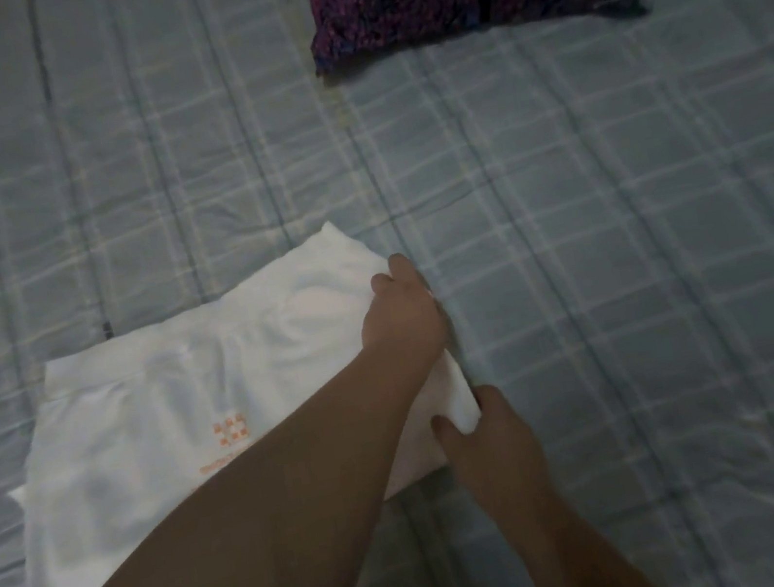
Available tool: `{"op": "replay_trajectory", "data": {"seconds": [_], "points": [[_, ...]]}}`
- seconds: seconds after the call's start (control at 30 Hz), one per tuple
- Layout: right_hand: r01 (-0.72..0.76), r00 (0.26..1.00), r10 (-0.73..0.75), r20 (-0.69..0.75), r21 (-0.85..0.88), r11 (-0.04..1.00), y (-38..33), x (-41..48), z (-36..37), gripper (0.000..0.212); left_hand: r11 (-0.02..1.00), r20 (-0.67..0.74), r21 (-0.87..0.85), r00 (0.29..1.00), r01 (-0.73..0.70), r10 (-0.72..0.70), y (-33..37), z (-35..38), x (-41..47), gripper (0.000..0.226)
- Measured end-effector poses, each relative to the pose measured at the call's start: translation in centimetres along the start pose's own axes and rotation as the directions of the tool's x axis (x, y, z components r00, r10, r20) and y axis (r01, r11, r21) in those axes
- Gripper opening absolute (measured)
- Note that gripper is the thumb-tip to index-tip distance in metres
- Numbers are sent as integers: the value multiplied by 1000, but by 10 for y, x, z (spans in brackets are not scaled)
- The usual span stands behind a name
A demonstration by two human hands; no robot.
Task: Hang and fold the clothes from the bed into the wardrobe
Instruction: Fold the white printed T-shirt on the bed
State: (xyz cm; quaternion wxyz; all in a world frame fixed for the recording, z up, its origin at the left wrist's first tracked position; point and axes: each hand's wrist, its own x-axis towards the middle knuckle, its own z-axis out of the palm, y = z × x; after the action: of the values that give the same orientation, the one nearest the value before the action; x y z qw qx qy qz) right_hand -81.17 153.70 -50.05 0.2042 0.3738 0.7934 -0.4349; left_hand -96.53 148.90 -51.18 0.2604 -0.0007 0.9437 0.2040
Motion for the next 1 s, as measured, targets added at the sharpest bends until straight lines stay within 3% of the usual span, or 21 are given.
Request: {"op": "replay_trajectory", "data": {"seconds": [0.13, 0.23, 0.33, 0.53, 0.73, 1.0], "points": [[41, 999, -41, 6, 38, 998, -8, -1, 8, 31, 975, -53, -161, 988, -153, 146, -25, -22, -15, 63], [118, 992, -120, 23, 72, 990, -24, -24, 15, 20, 942, -100, -208, 964, -262, 246, -50, -51, -31, 57], [218, 974, -223, 31, 114, 969, -47, -59, 32, 22, 902, -115, -286, 946, -323, 302, -87, -87, -43, 52], [413, 899, -425, 107, 117, 903, -104, -126, 105, 31, 783, -128, -594, 983, -185, 134, -179, -172, -76, 59], [562, 816, -552, 174, -11, 827, -154, -181, 201, 26, 705, -164, -692, 985, -152, 51, -305, -221, -101, 68], [627, 776, -534, 335, -320, 710, -141, -212, 325, 35, 752, -104, -659, 989, 12, -107, -446, -191, -116, 67]]}}
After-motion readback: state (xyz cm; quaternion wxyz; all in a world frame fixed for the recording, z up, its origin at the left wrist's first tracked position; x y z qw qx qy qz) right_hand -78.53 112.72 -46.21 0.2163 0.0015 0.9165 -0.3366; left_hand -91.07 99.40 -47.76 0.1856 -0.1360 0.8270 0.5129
